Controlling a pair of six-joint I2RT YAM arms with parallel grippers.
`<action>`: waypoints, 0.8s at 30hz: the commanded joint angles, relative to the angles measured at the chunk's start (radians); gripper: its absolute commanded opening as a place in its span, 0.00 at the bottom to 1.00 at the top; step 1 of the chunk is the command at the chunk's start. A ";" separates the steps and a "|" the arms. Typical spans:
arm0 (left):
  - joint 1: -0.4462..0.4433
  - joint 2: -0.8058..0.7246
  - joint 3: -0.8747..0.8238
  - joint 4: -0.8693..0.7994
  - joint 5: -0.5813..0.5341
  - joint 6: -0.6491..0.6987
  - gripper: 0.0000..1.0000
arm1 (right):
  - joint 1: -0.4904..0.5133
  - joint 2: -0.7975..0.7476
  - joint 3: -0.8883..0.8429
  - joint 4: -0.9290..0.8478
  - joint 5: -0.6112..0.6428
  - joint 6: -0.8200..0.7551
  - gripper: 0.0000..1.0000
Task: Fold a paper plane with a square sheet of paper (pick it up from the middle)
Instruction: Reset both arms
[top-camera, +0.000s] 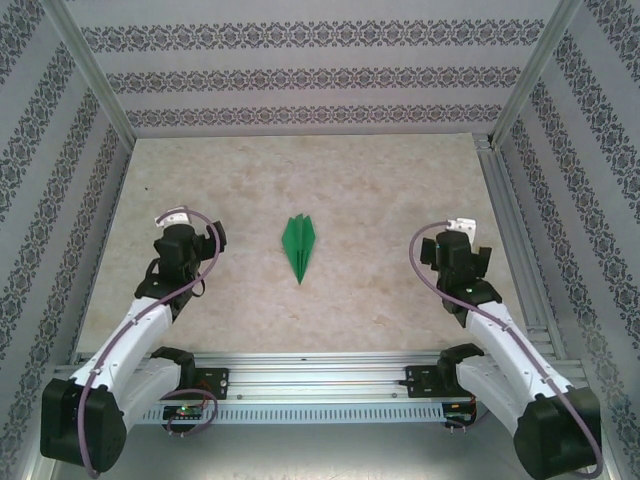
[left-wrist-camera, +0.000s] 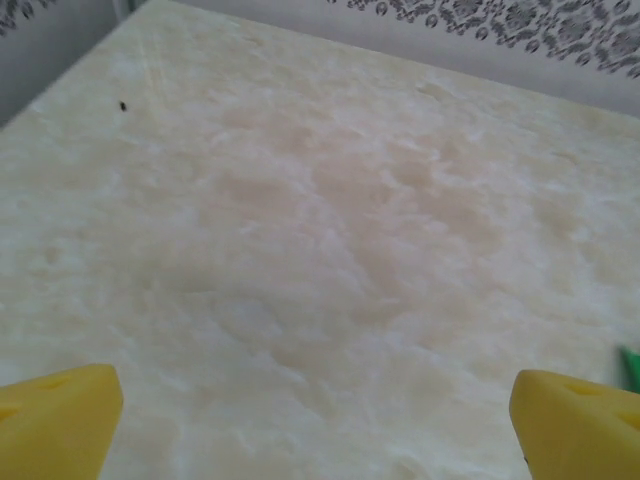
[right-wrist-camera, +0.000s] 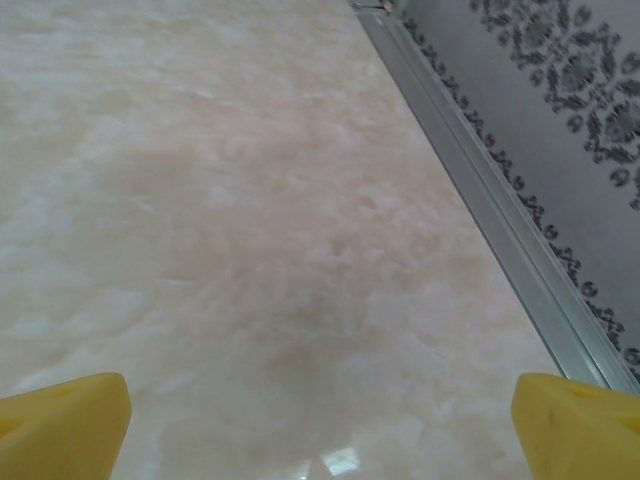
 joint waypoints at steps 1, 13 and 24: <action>0.010 0.048 -0.077 0.250 -0.094 0.246 1.00 | -0.101 0.028 -0.119 0.443 -0.143 -0.056 0.98; 0.022 0.497 -0.078 0.810 0.140 0.425 1.00 | -0.124 0.539 -0.002 0.926 -0.374 -0.185 0.98; 0.141 0.632 -0.049 0.853 0.268 0.328 1.00 | -0.187 0.681 -0.047 1.164 -0.369 -0.109 0.98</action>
